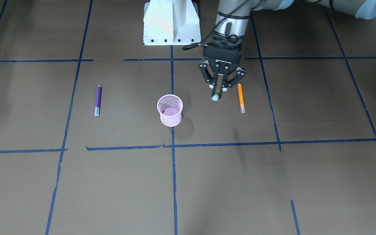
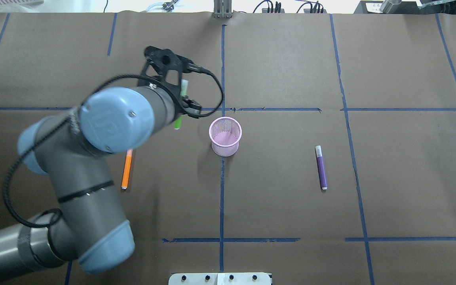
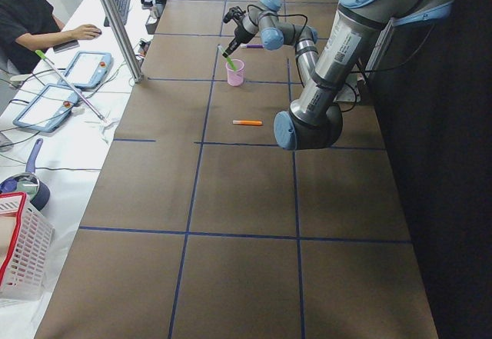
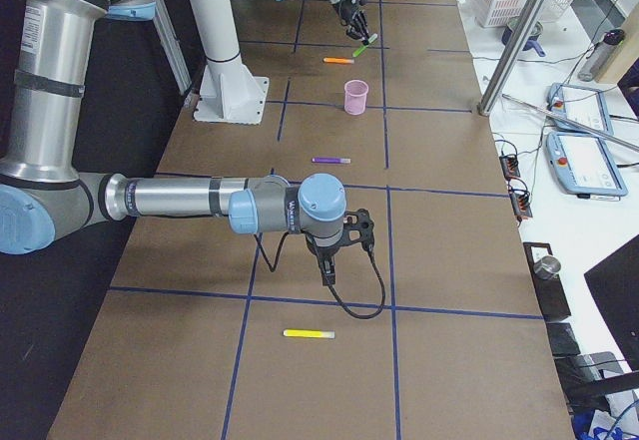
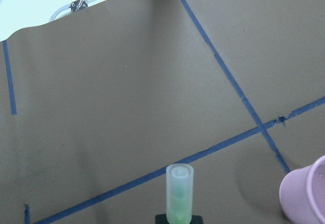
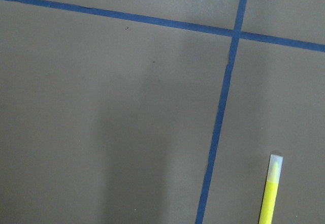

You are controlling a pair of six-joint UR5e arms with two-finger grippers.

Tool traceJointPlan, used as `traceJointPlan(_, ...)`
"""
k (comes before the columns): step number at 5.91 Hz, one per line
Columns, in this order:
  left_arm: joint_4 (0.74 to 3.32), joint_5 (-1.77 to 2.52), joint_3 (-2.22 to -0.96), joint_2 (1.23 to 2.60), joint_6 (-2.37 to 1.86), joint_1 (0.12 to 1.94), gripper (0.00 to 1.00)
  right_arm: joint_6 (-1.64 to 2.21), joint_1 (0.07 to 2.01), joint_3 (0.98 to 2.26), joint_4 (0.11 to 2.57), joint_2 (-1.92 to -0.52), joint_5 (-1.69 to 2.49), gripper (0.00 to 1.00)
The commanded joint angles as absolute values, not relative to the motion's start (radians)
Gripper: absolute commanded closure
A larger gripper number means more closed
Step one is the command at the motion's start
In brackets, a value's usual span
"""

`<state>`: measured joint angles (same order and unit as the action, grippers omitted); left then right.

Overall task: Collect pens into pen holder
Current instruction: 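Lift the green highlighter with the left gripper and carry it over the pink cup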

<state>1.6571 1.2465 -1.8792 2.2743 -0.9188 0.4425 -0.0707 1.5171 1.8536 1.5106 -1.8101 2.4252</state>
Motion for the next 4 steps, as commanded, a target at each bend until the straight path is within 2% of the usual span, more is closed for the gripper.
traceJointPlan(1, 1.818, 1.114, -1.725, 2.335, -1.007, 0.368, 0.96, -0.071, 1.517, 1.853, 1.511, -1.812, 2.425, 0.0)
traceJointPlan(2, 1.833, 1.114, -1.718, 2.336, -1.025, 0.364, 0.94, -0.072, 1.517, 1.853, 1.511, -1.81, 2.425, 0.0)
traceJointPlan(3, 1.835, 1.114, -1.689, 2.335, -1.031, 0.362, 0.85, -0.072, 1.514, 1.848, 1.511, -1.81, 2.425, 0.0)
traceJointPlan(4, 1.835, 1.114, -1.675, 2.335, -1.028, 0.362, 0.62, -0.072, 1.513, 1.847, 1.511, -1.812, 2.425, 0.0)
